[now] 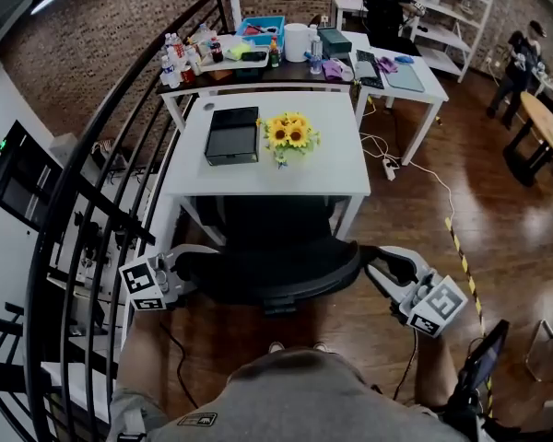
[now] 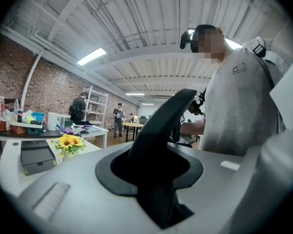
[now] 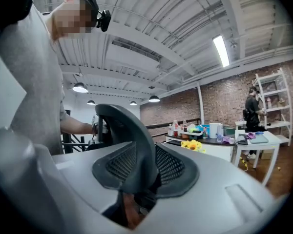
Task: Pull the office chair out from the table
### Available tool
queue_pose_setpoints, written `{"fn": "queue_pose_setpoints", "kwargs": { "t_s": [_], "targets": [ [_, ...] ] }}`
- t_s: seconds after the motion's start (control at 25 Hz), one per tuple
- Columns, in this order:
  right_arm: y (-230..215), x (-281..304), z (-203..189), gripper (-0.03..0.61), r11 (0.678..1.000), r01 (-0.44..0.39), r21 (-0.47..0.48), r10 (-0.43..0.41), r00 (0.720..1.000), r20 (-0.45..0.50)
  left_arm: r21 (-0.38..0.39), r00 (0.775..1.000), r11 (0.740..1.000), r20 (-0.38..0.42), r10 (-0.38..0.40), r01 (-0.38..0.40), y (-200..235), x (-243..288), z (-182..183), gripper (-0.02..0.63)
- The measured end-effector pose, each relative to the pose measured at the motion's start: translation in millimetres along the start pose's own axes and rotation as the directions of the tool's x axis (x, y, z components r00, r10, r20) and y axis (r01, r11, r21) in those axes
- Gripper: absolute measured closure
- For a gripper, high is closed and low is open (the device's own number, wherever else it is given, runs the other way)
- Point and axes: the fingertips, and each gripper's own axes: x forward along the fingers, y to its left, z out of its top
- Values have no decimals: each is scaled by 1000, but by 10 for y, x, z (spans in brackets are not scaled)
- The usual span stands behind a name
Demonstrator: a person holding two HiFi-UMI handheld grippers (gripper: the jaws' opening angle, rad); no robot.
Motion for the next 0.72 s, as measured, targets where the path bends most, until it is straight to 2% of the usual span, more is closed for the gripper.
{"fn": "queue_pose_setpoints", "kwargs": {
  "t_s": [0.16, 0.32, 0.56, 0.72],
  "targets": [
    [226, 219, -21, 421, 996, -89, -12, 89, 996, -5, -25, 997, 997, -21, -74, 74, 100, -206, -37, 489],
    [369, 445, -49, 392, 990, -141, -14, 141, 990, -19, -44, 990, 990, -51, -133, 131, 149, -306, -62, 489],
    [323, 578, -11, 362, 990, -142, -2, 142, 990, -17, -50, 986, 986, -37, -163, 161, 175, -336, -43, 492],
    [406, 731, -32, 343, 970, -239, -31, 237, 970, -62, -51, 984, 984, -41, -173, 171, 179, -342, -56, 494]
  ]
}}
